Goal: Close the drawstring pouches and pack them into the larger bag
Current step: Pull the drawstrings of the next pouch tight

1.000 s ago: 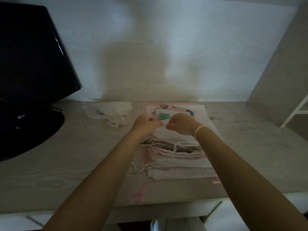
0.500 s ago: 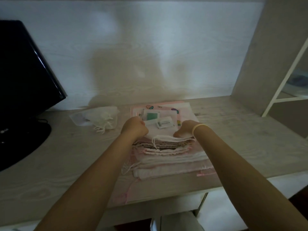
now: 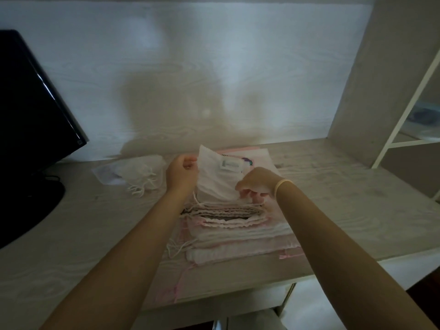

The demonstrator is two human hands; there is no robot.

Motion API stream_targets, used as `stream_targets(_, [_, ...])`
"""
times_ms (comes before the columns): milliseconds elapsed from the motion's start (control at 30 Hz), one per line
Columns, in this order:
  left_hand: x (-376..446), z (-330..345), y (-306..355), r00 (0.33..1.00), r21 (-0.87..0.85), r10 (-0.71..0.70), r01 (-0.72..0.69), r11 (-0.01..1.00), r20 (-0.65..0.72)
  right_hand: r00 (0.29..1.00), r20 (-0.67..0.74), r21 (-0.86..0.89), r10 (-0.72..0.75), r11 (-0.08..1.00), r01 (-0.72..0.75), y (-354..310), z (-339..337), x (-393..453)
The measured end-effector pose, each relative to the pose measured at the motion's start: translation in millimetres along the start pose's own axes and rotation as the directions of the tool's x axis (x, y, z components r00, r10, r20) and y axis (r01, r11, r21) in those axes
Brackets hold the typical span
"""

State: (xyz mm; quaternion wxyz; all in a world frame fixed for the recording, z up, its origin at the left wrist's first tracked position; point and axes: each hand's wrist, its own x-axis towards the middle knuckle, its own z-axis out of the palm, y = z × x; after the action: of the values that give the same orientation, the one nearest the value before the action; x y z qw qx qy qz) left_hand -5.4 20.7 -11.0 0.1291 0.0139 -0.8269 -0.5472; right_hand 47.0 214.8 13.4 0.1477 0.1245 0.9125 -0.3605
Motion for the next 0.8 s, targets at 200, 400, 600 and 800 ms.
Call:
stream_targets(200, [3.7, -5.0, -17.6, 0.940, 0.145, -0.235, 0.204, 0.968, 0.249, 0.998, -0.057, 0.265, -0.022, 0.964, 0.036, 2.7, 17.1, 7.9])
stream_targets(400, [-0.7, -18.0, -16.2, 0.910, 0.432, -0.253, 0.094, 0.897, 0.328, 0.992, 0.089, -0.192, -0.088, 0.976, 0.104, 0.6, 21.1, 13.2])
stream_targets(600, [-6.0, -22.4, -18.5, 0.890, 0.385, -0.238, 0.078, 0.919, 0.388, 0.984, -0.044, -0.052, -0.175, 0.984, 0.173, -3.5, 22.9, 11.5])
stream_targets(800, [-4.4, -25.6, -34.5, 0.894, -0.029, -0.279, 0.308, 0.951, 0.350, 0.972, -0.203, 0.234, -0.116, 0.959, 0.163, 2.9, 18.7, 10.2])
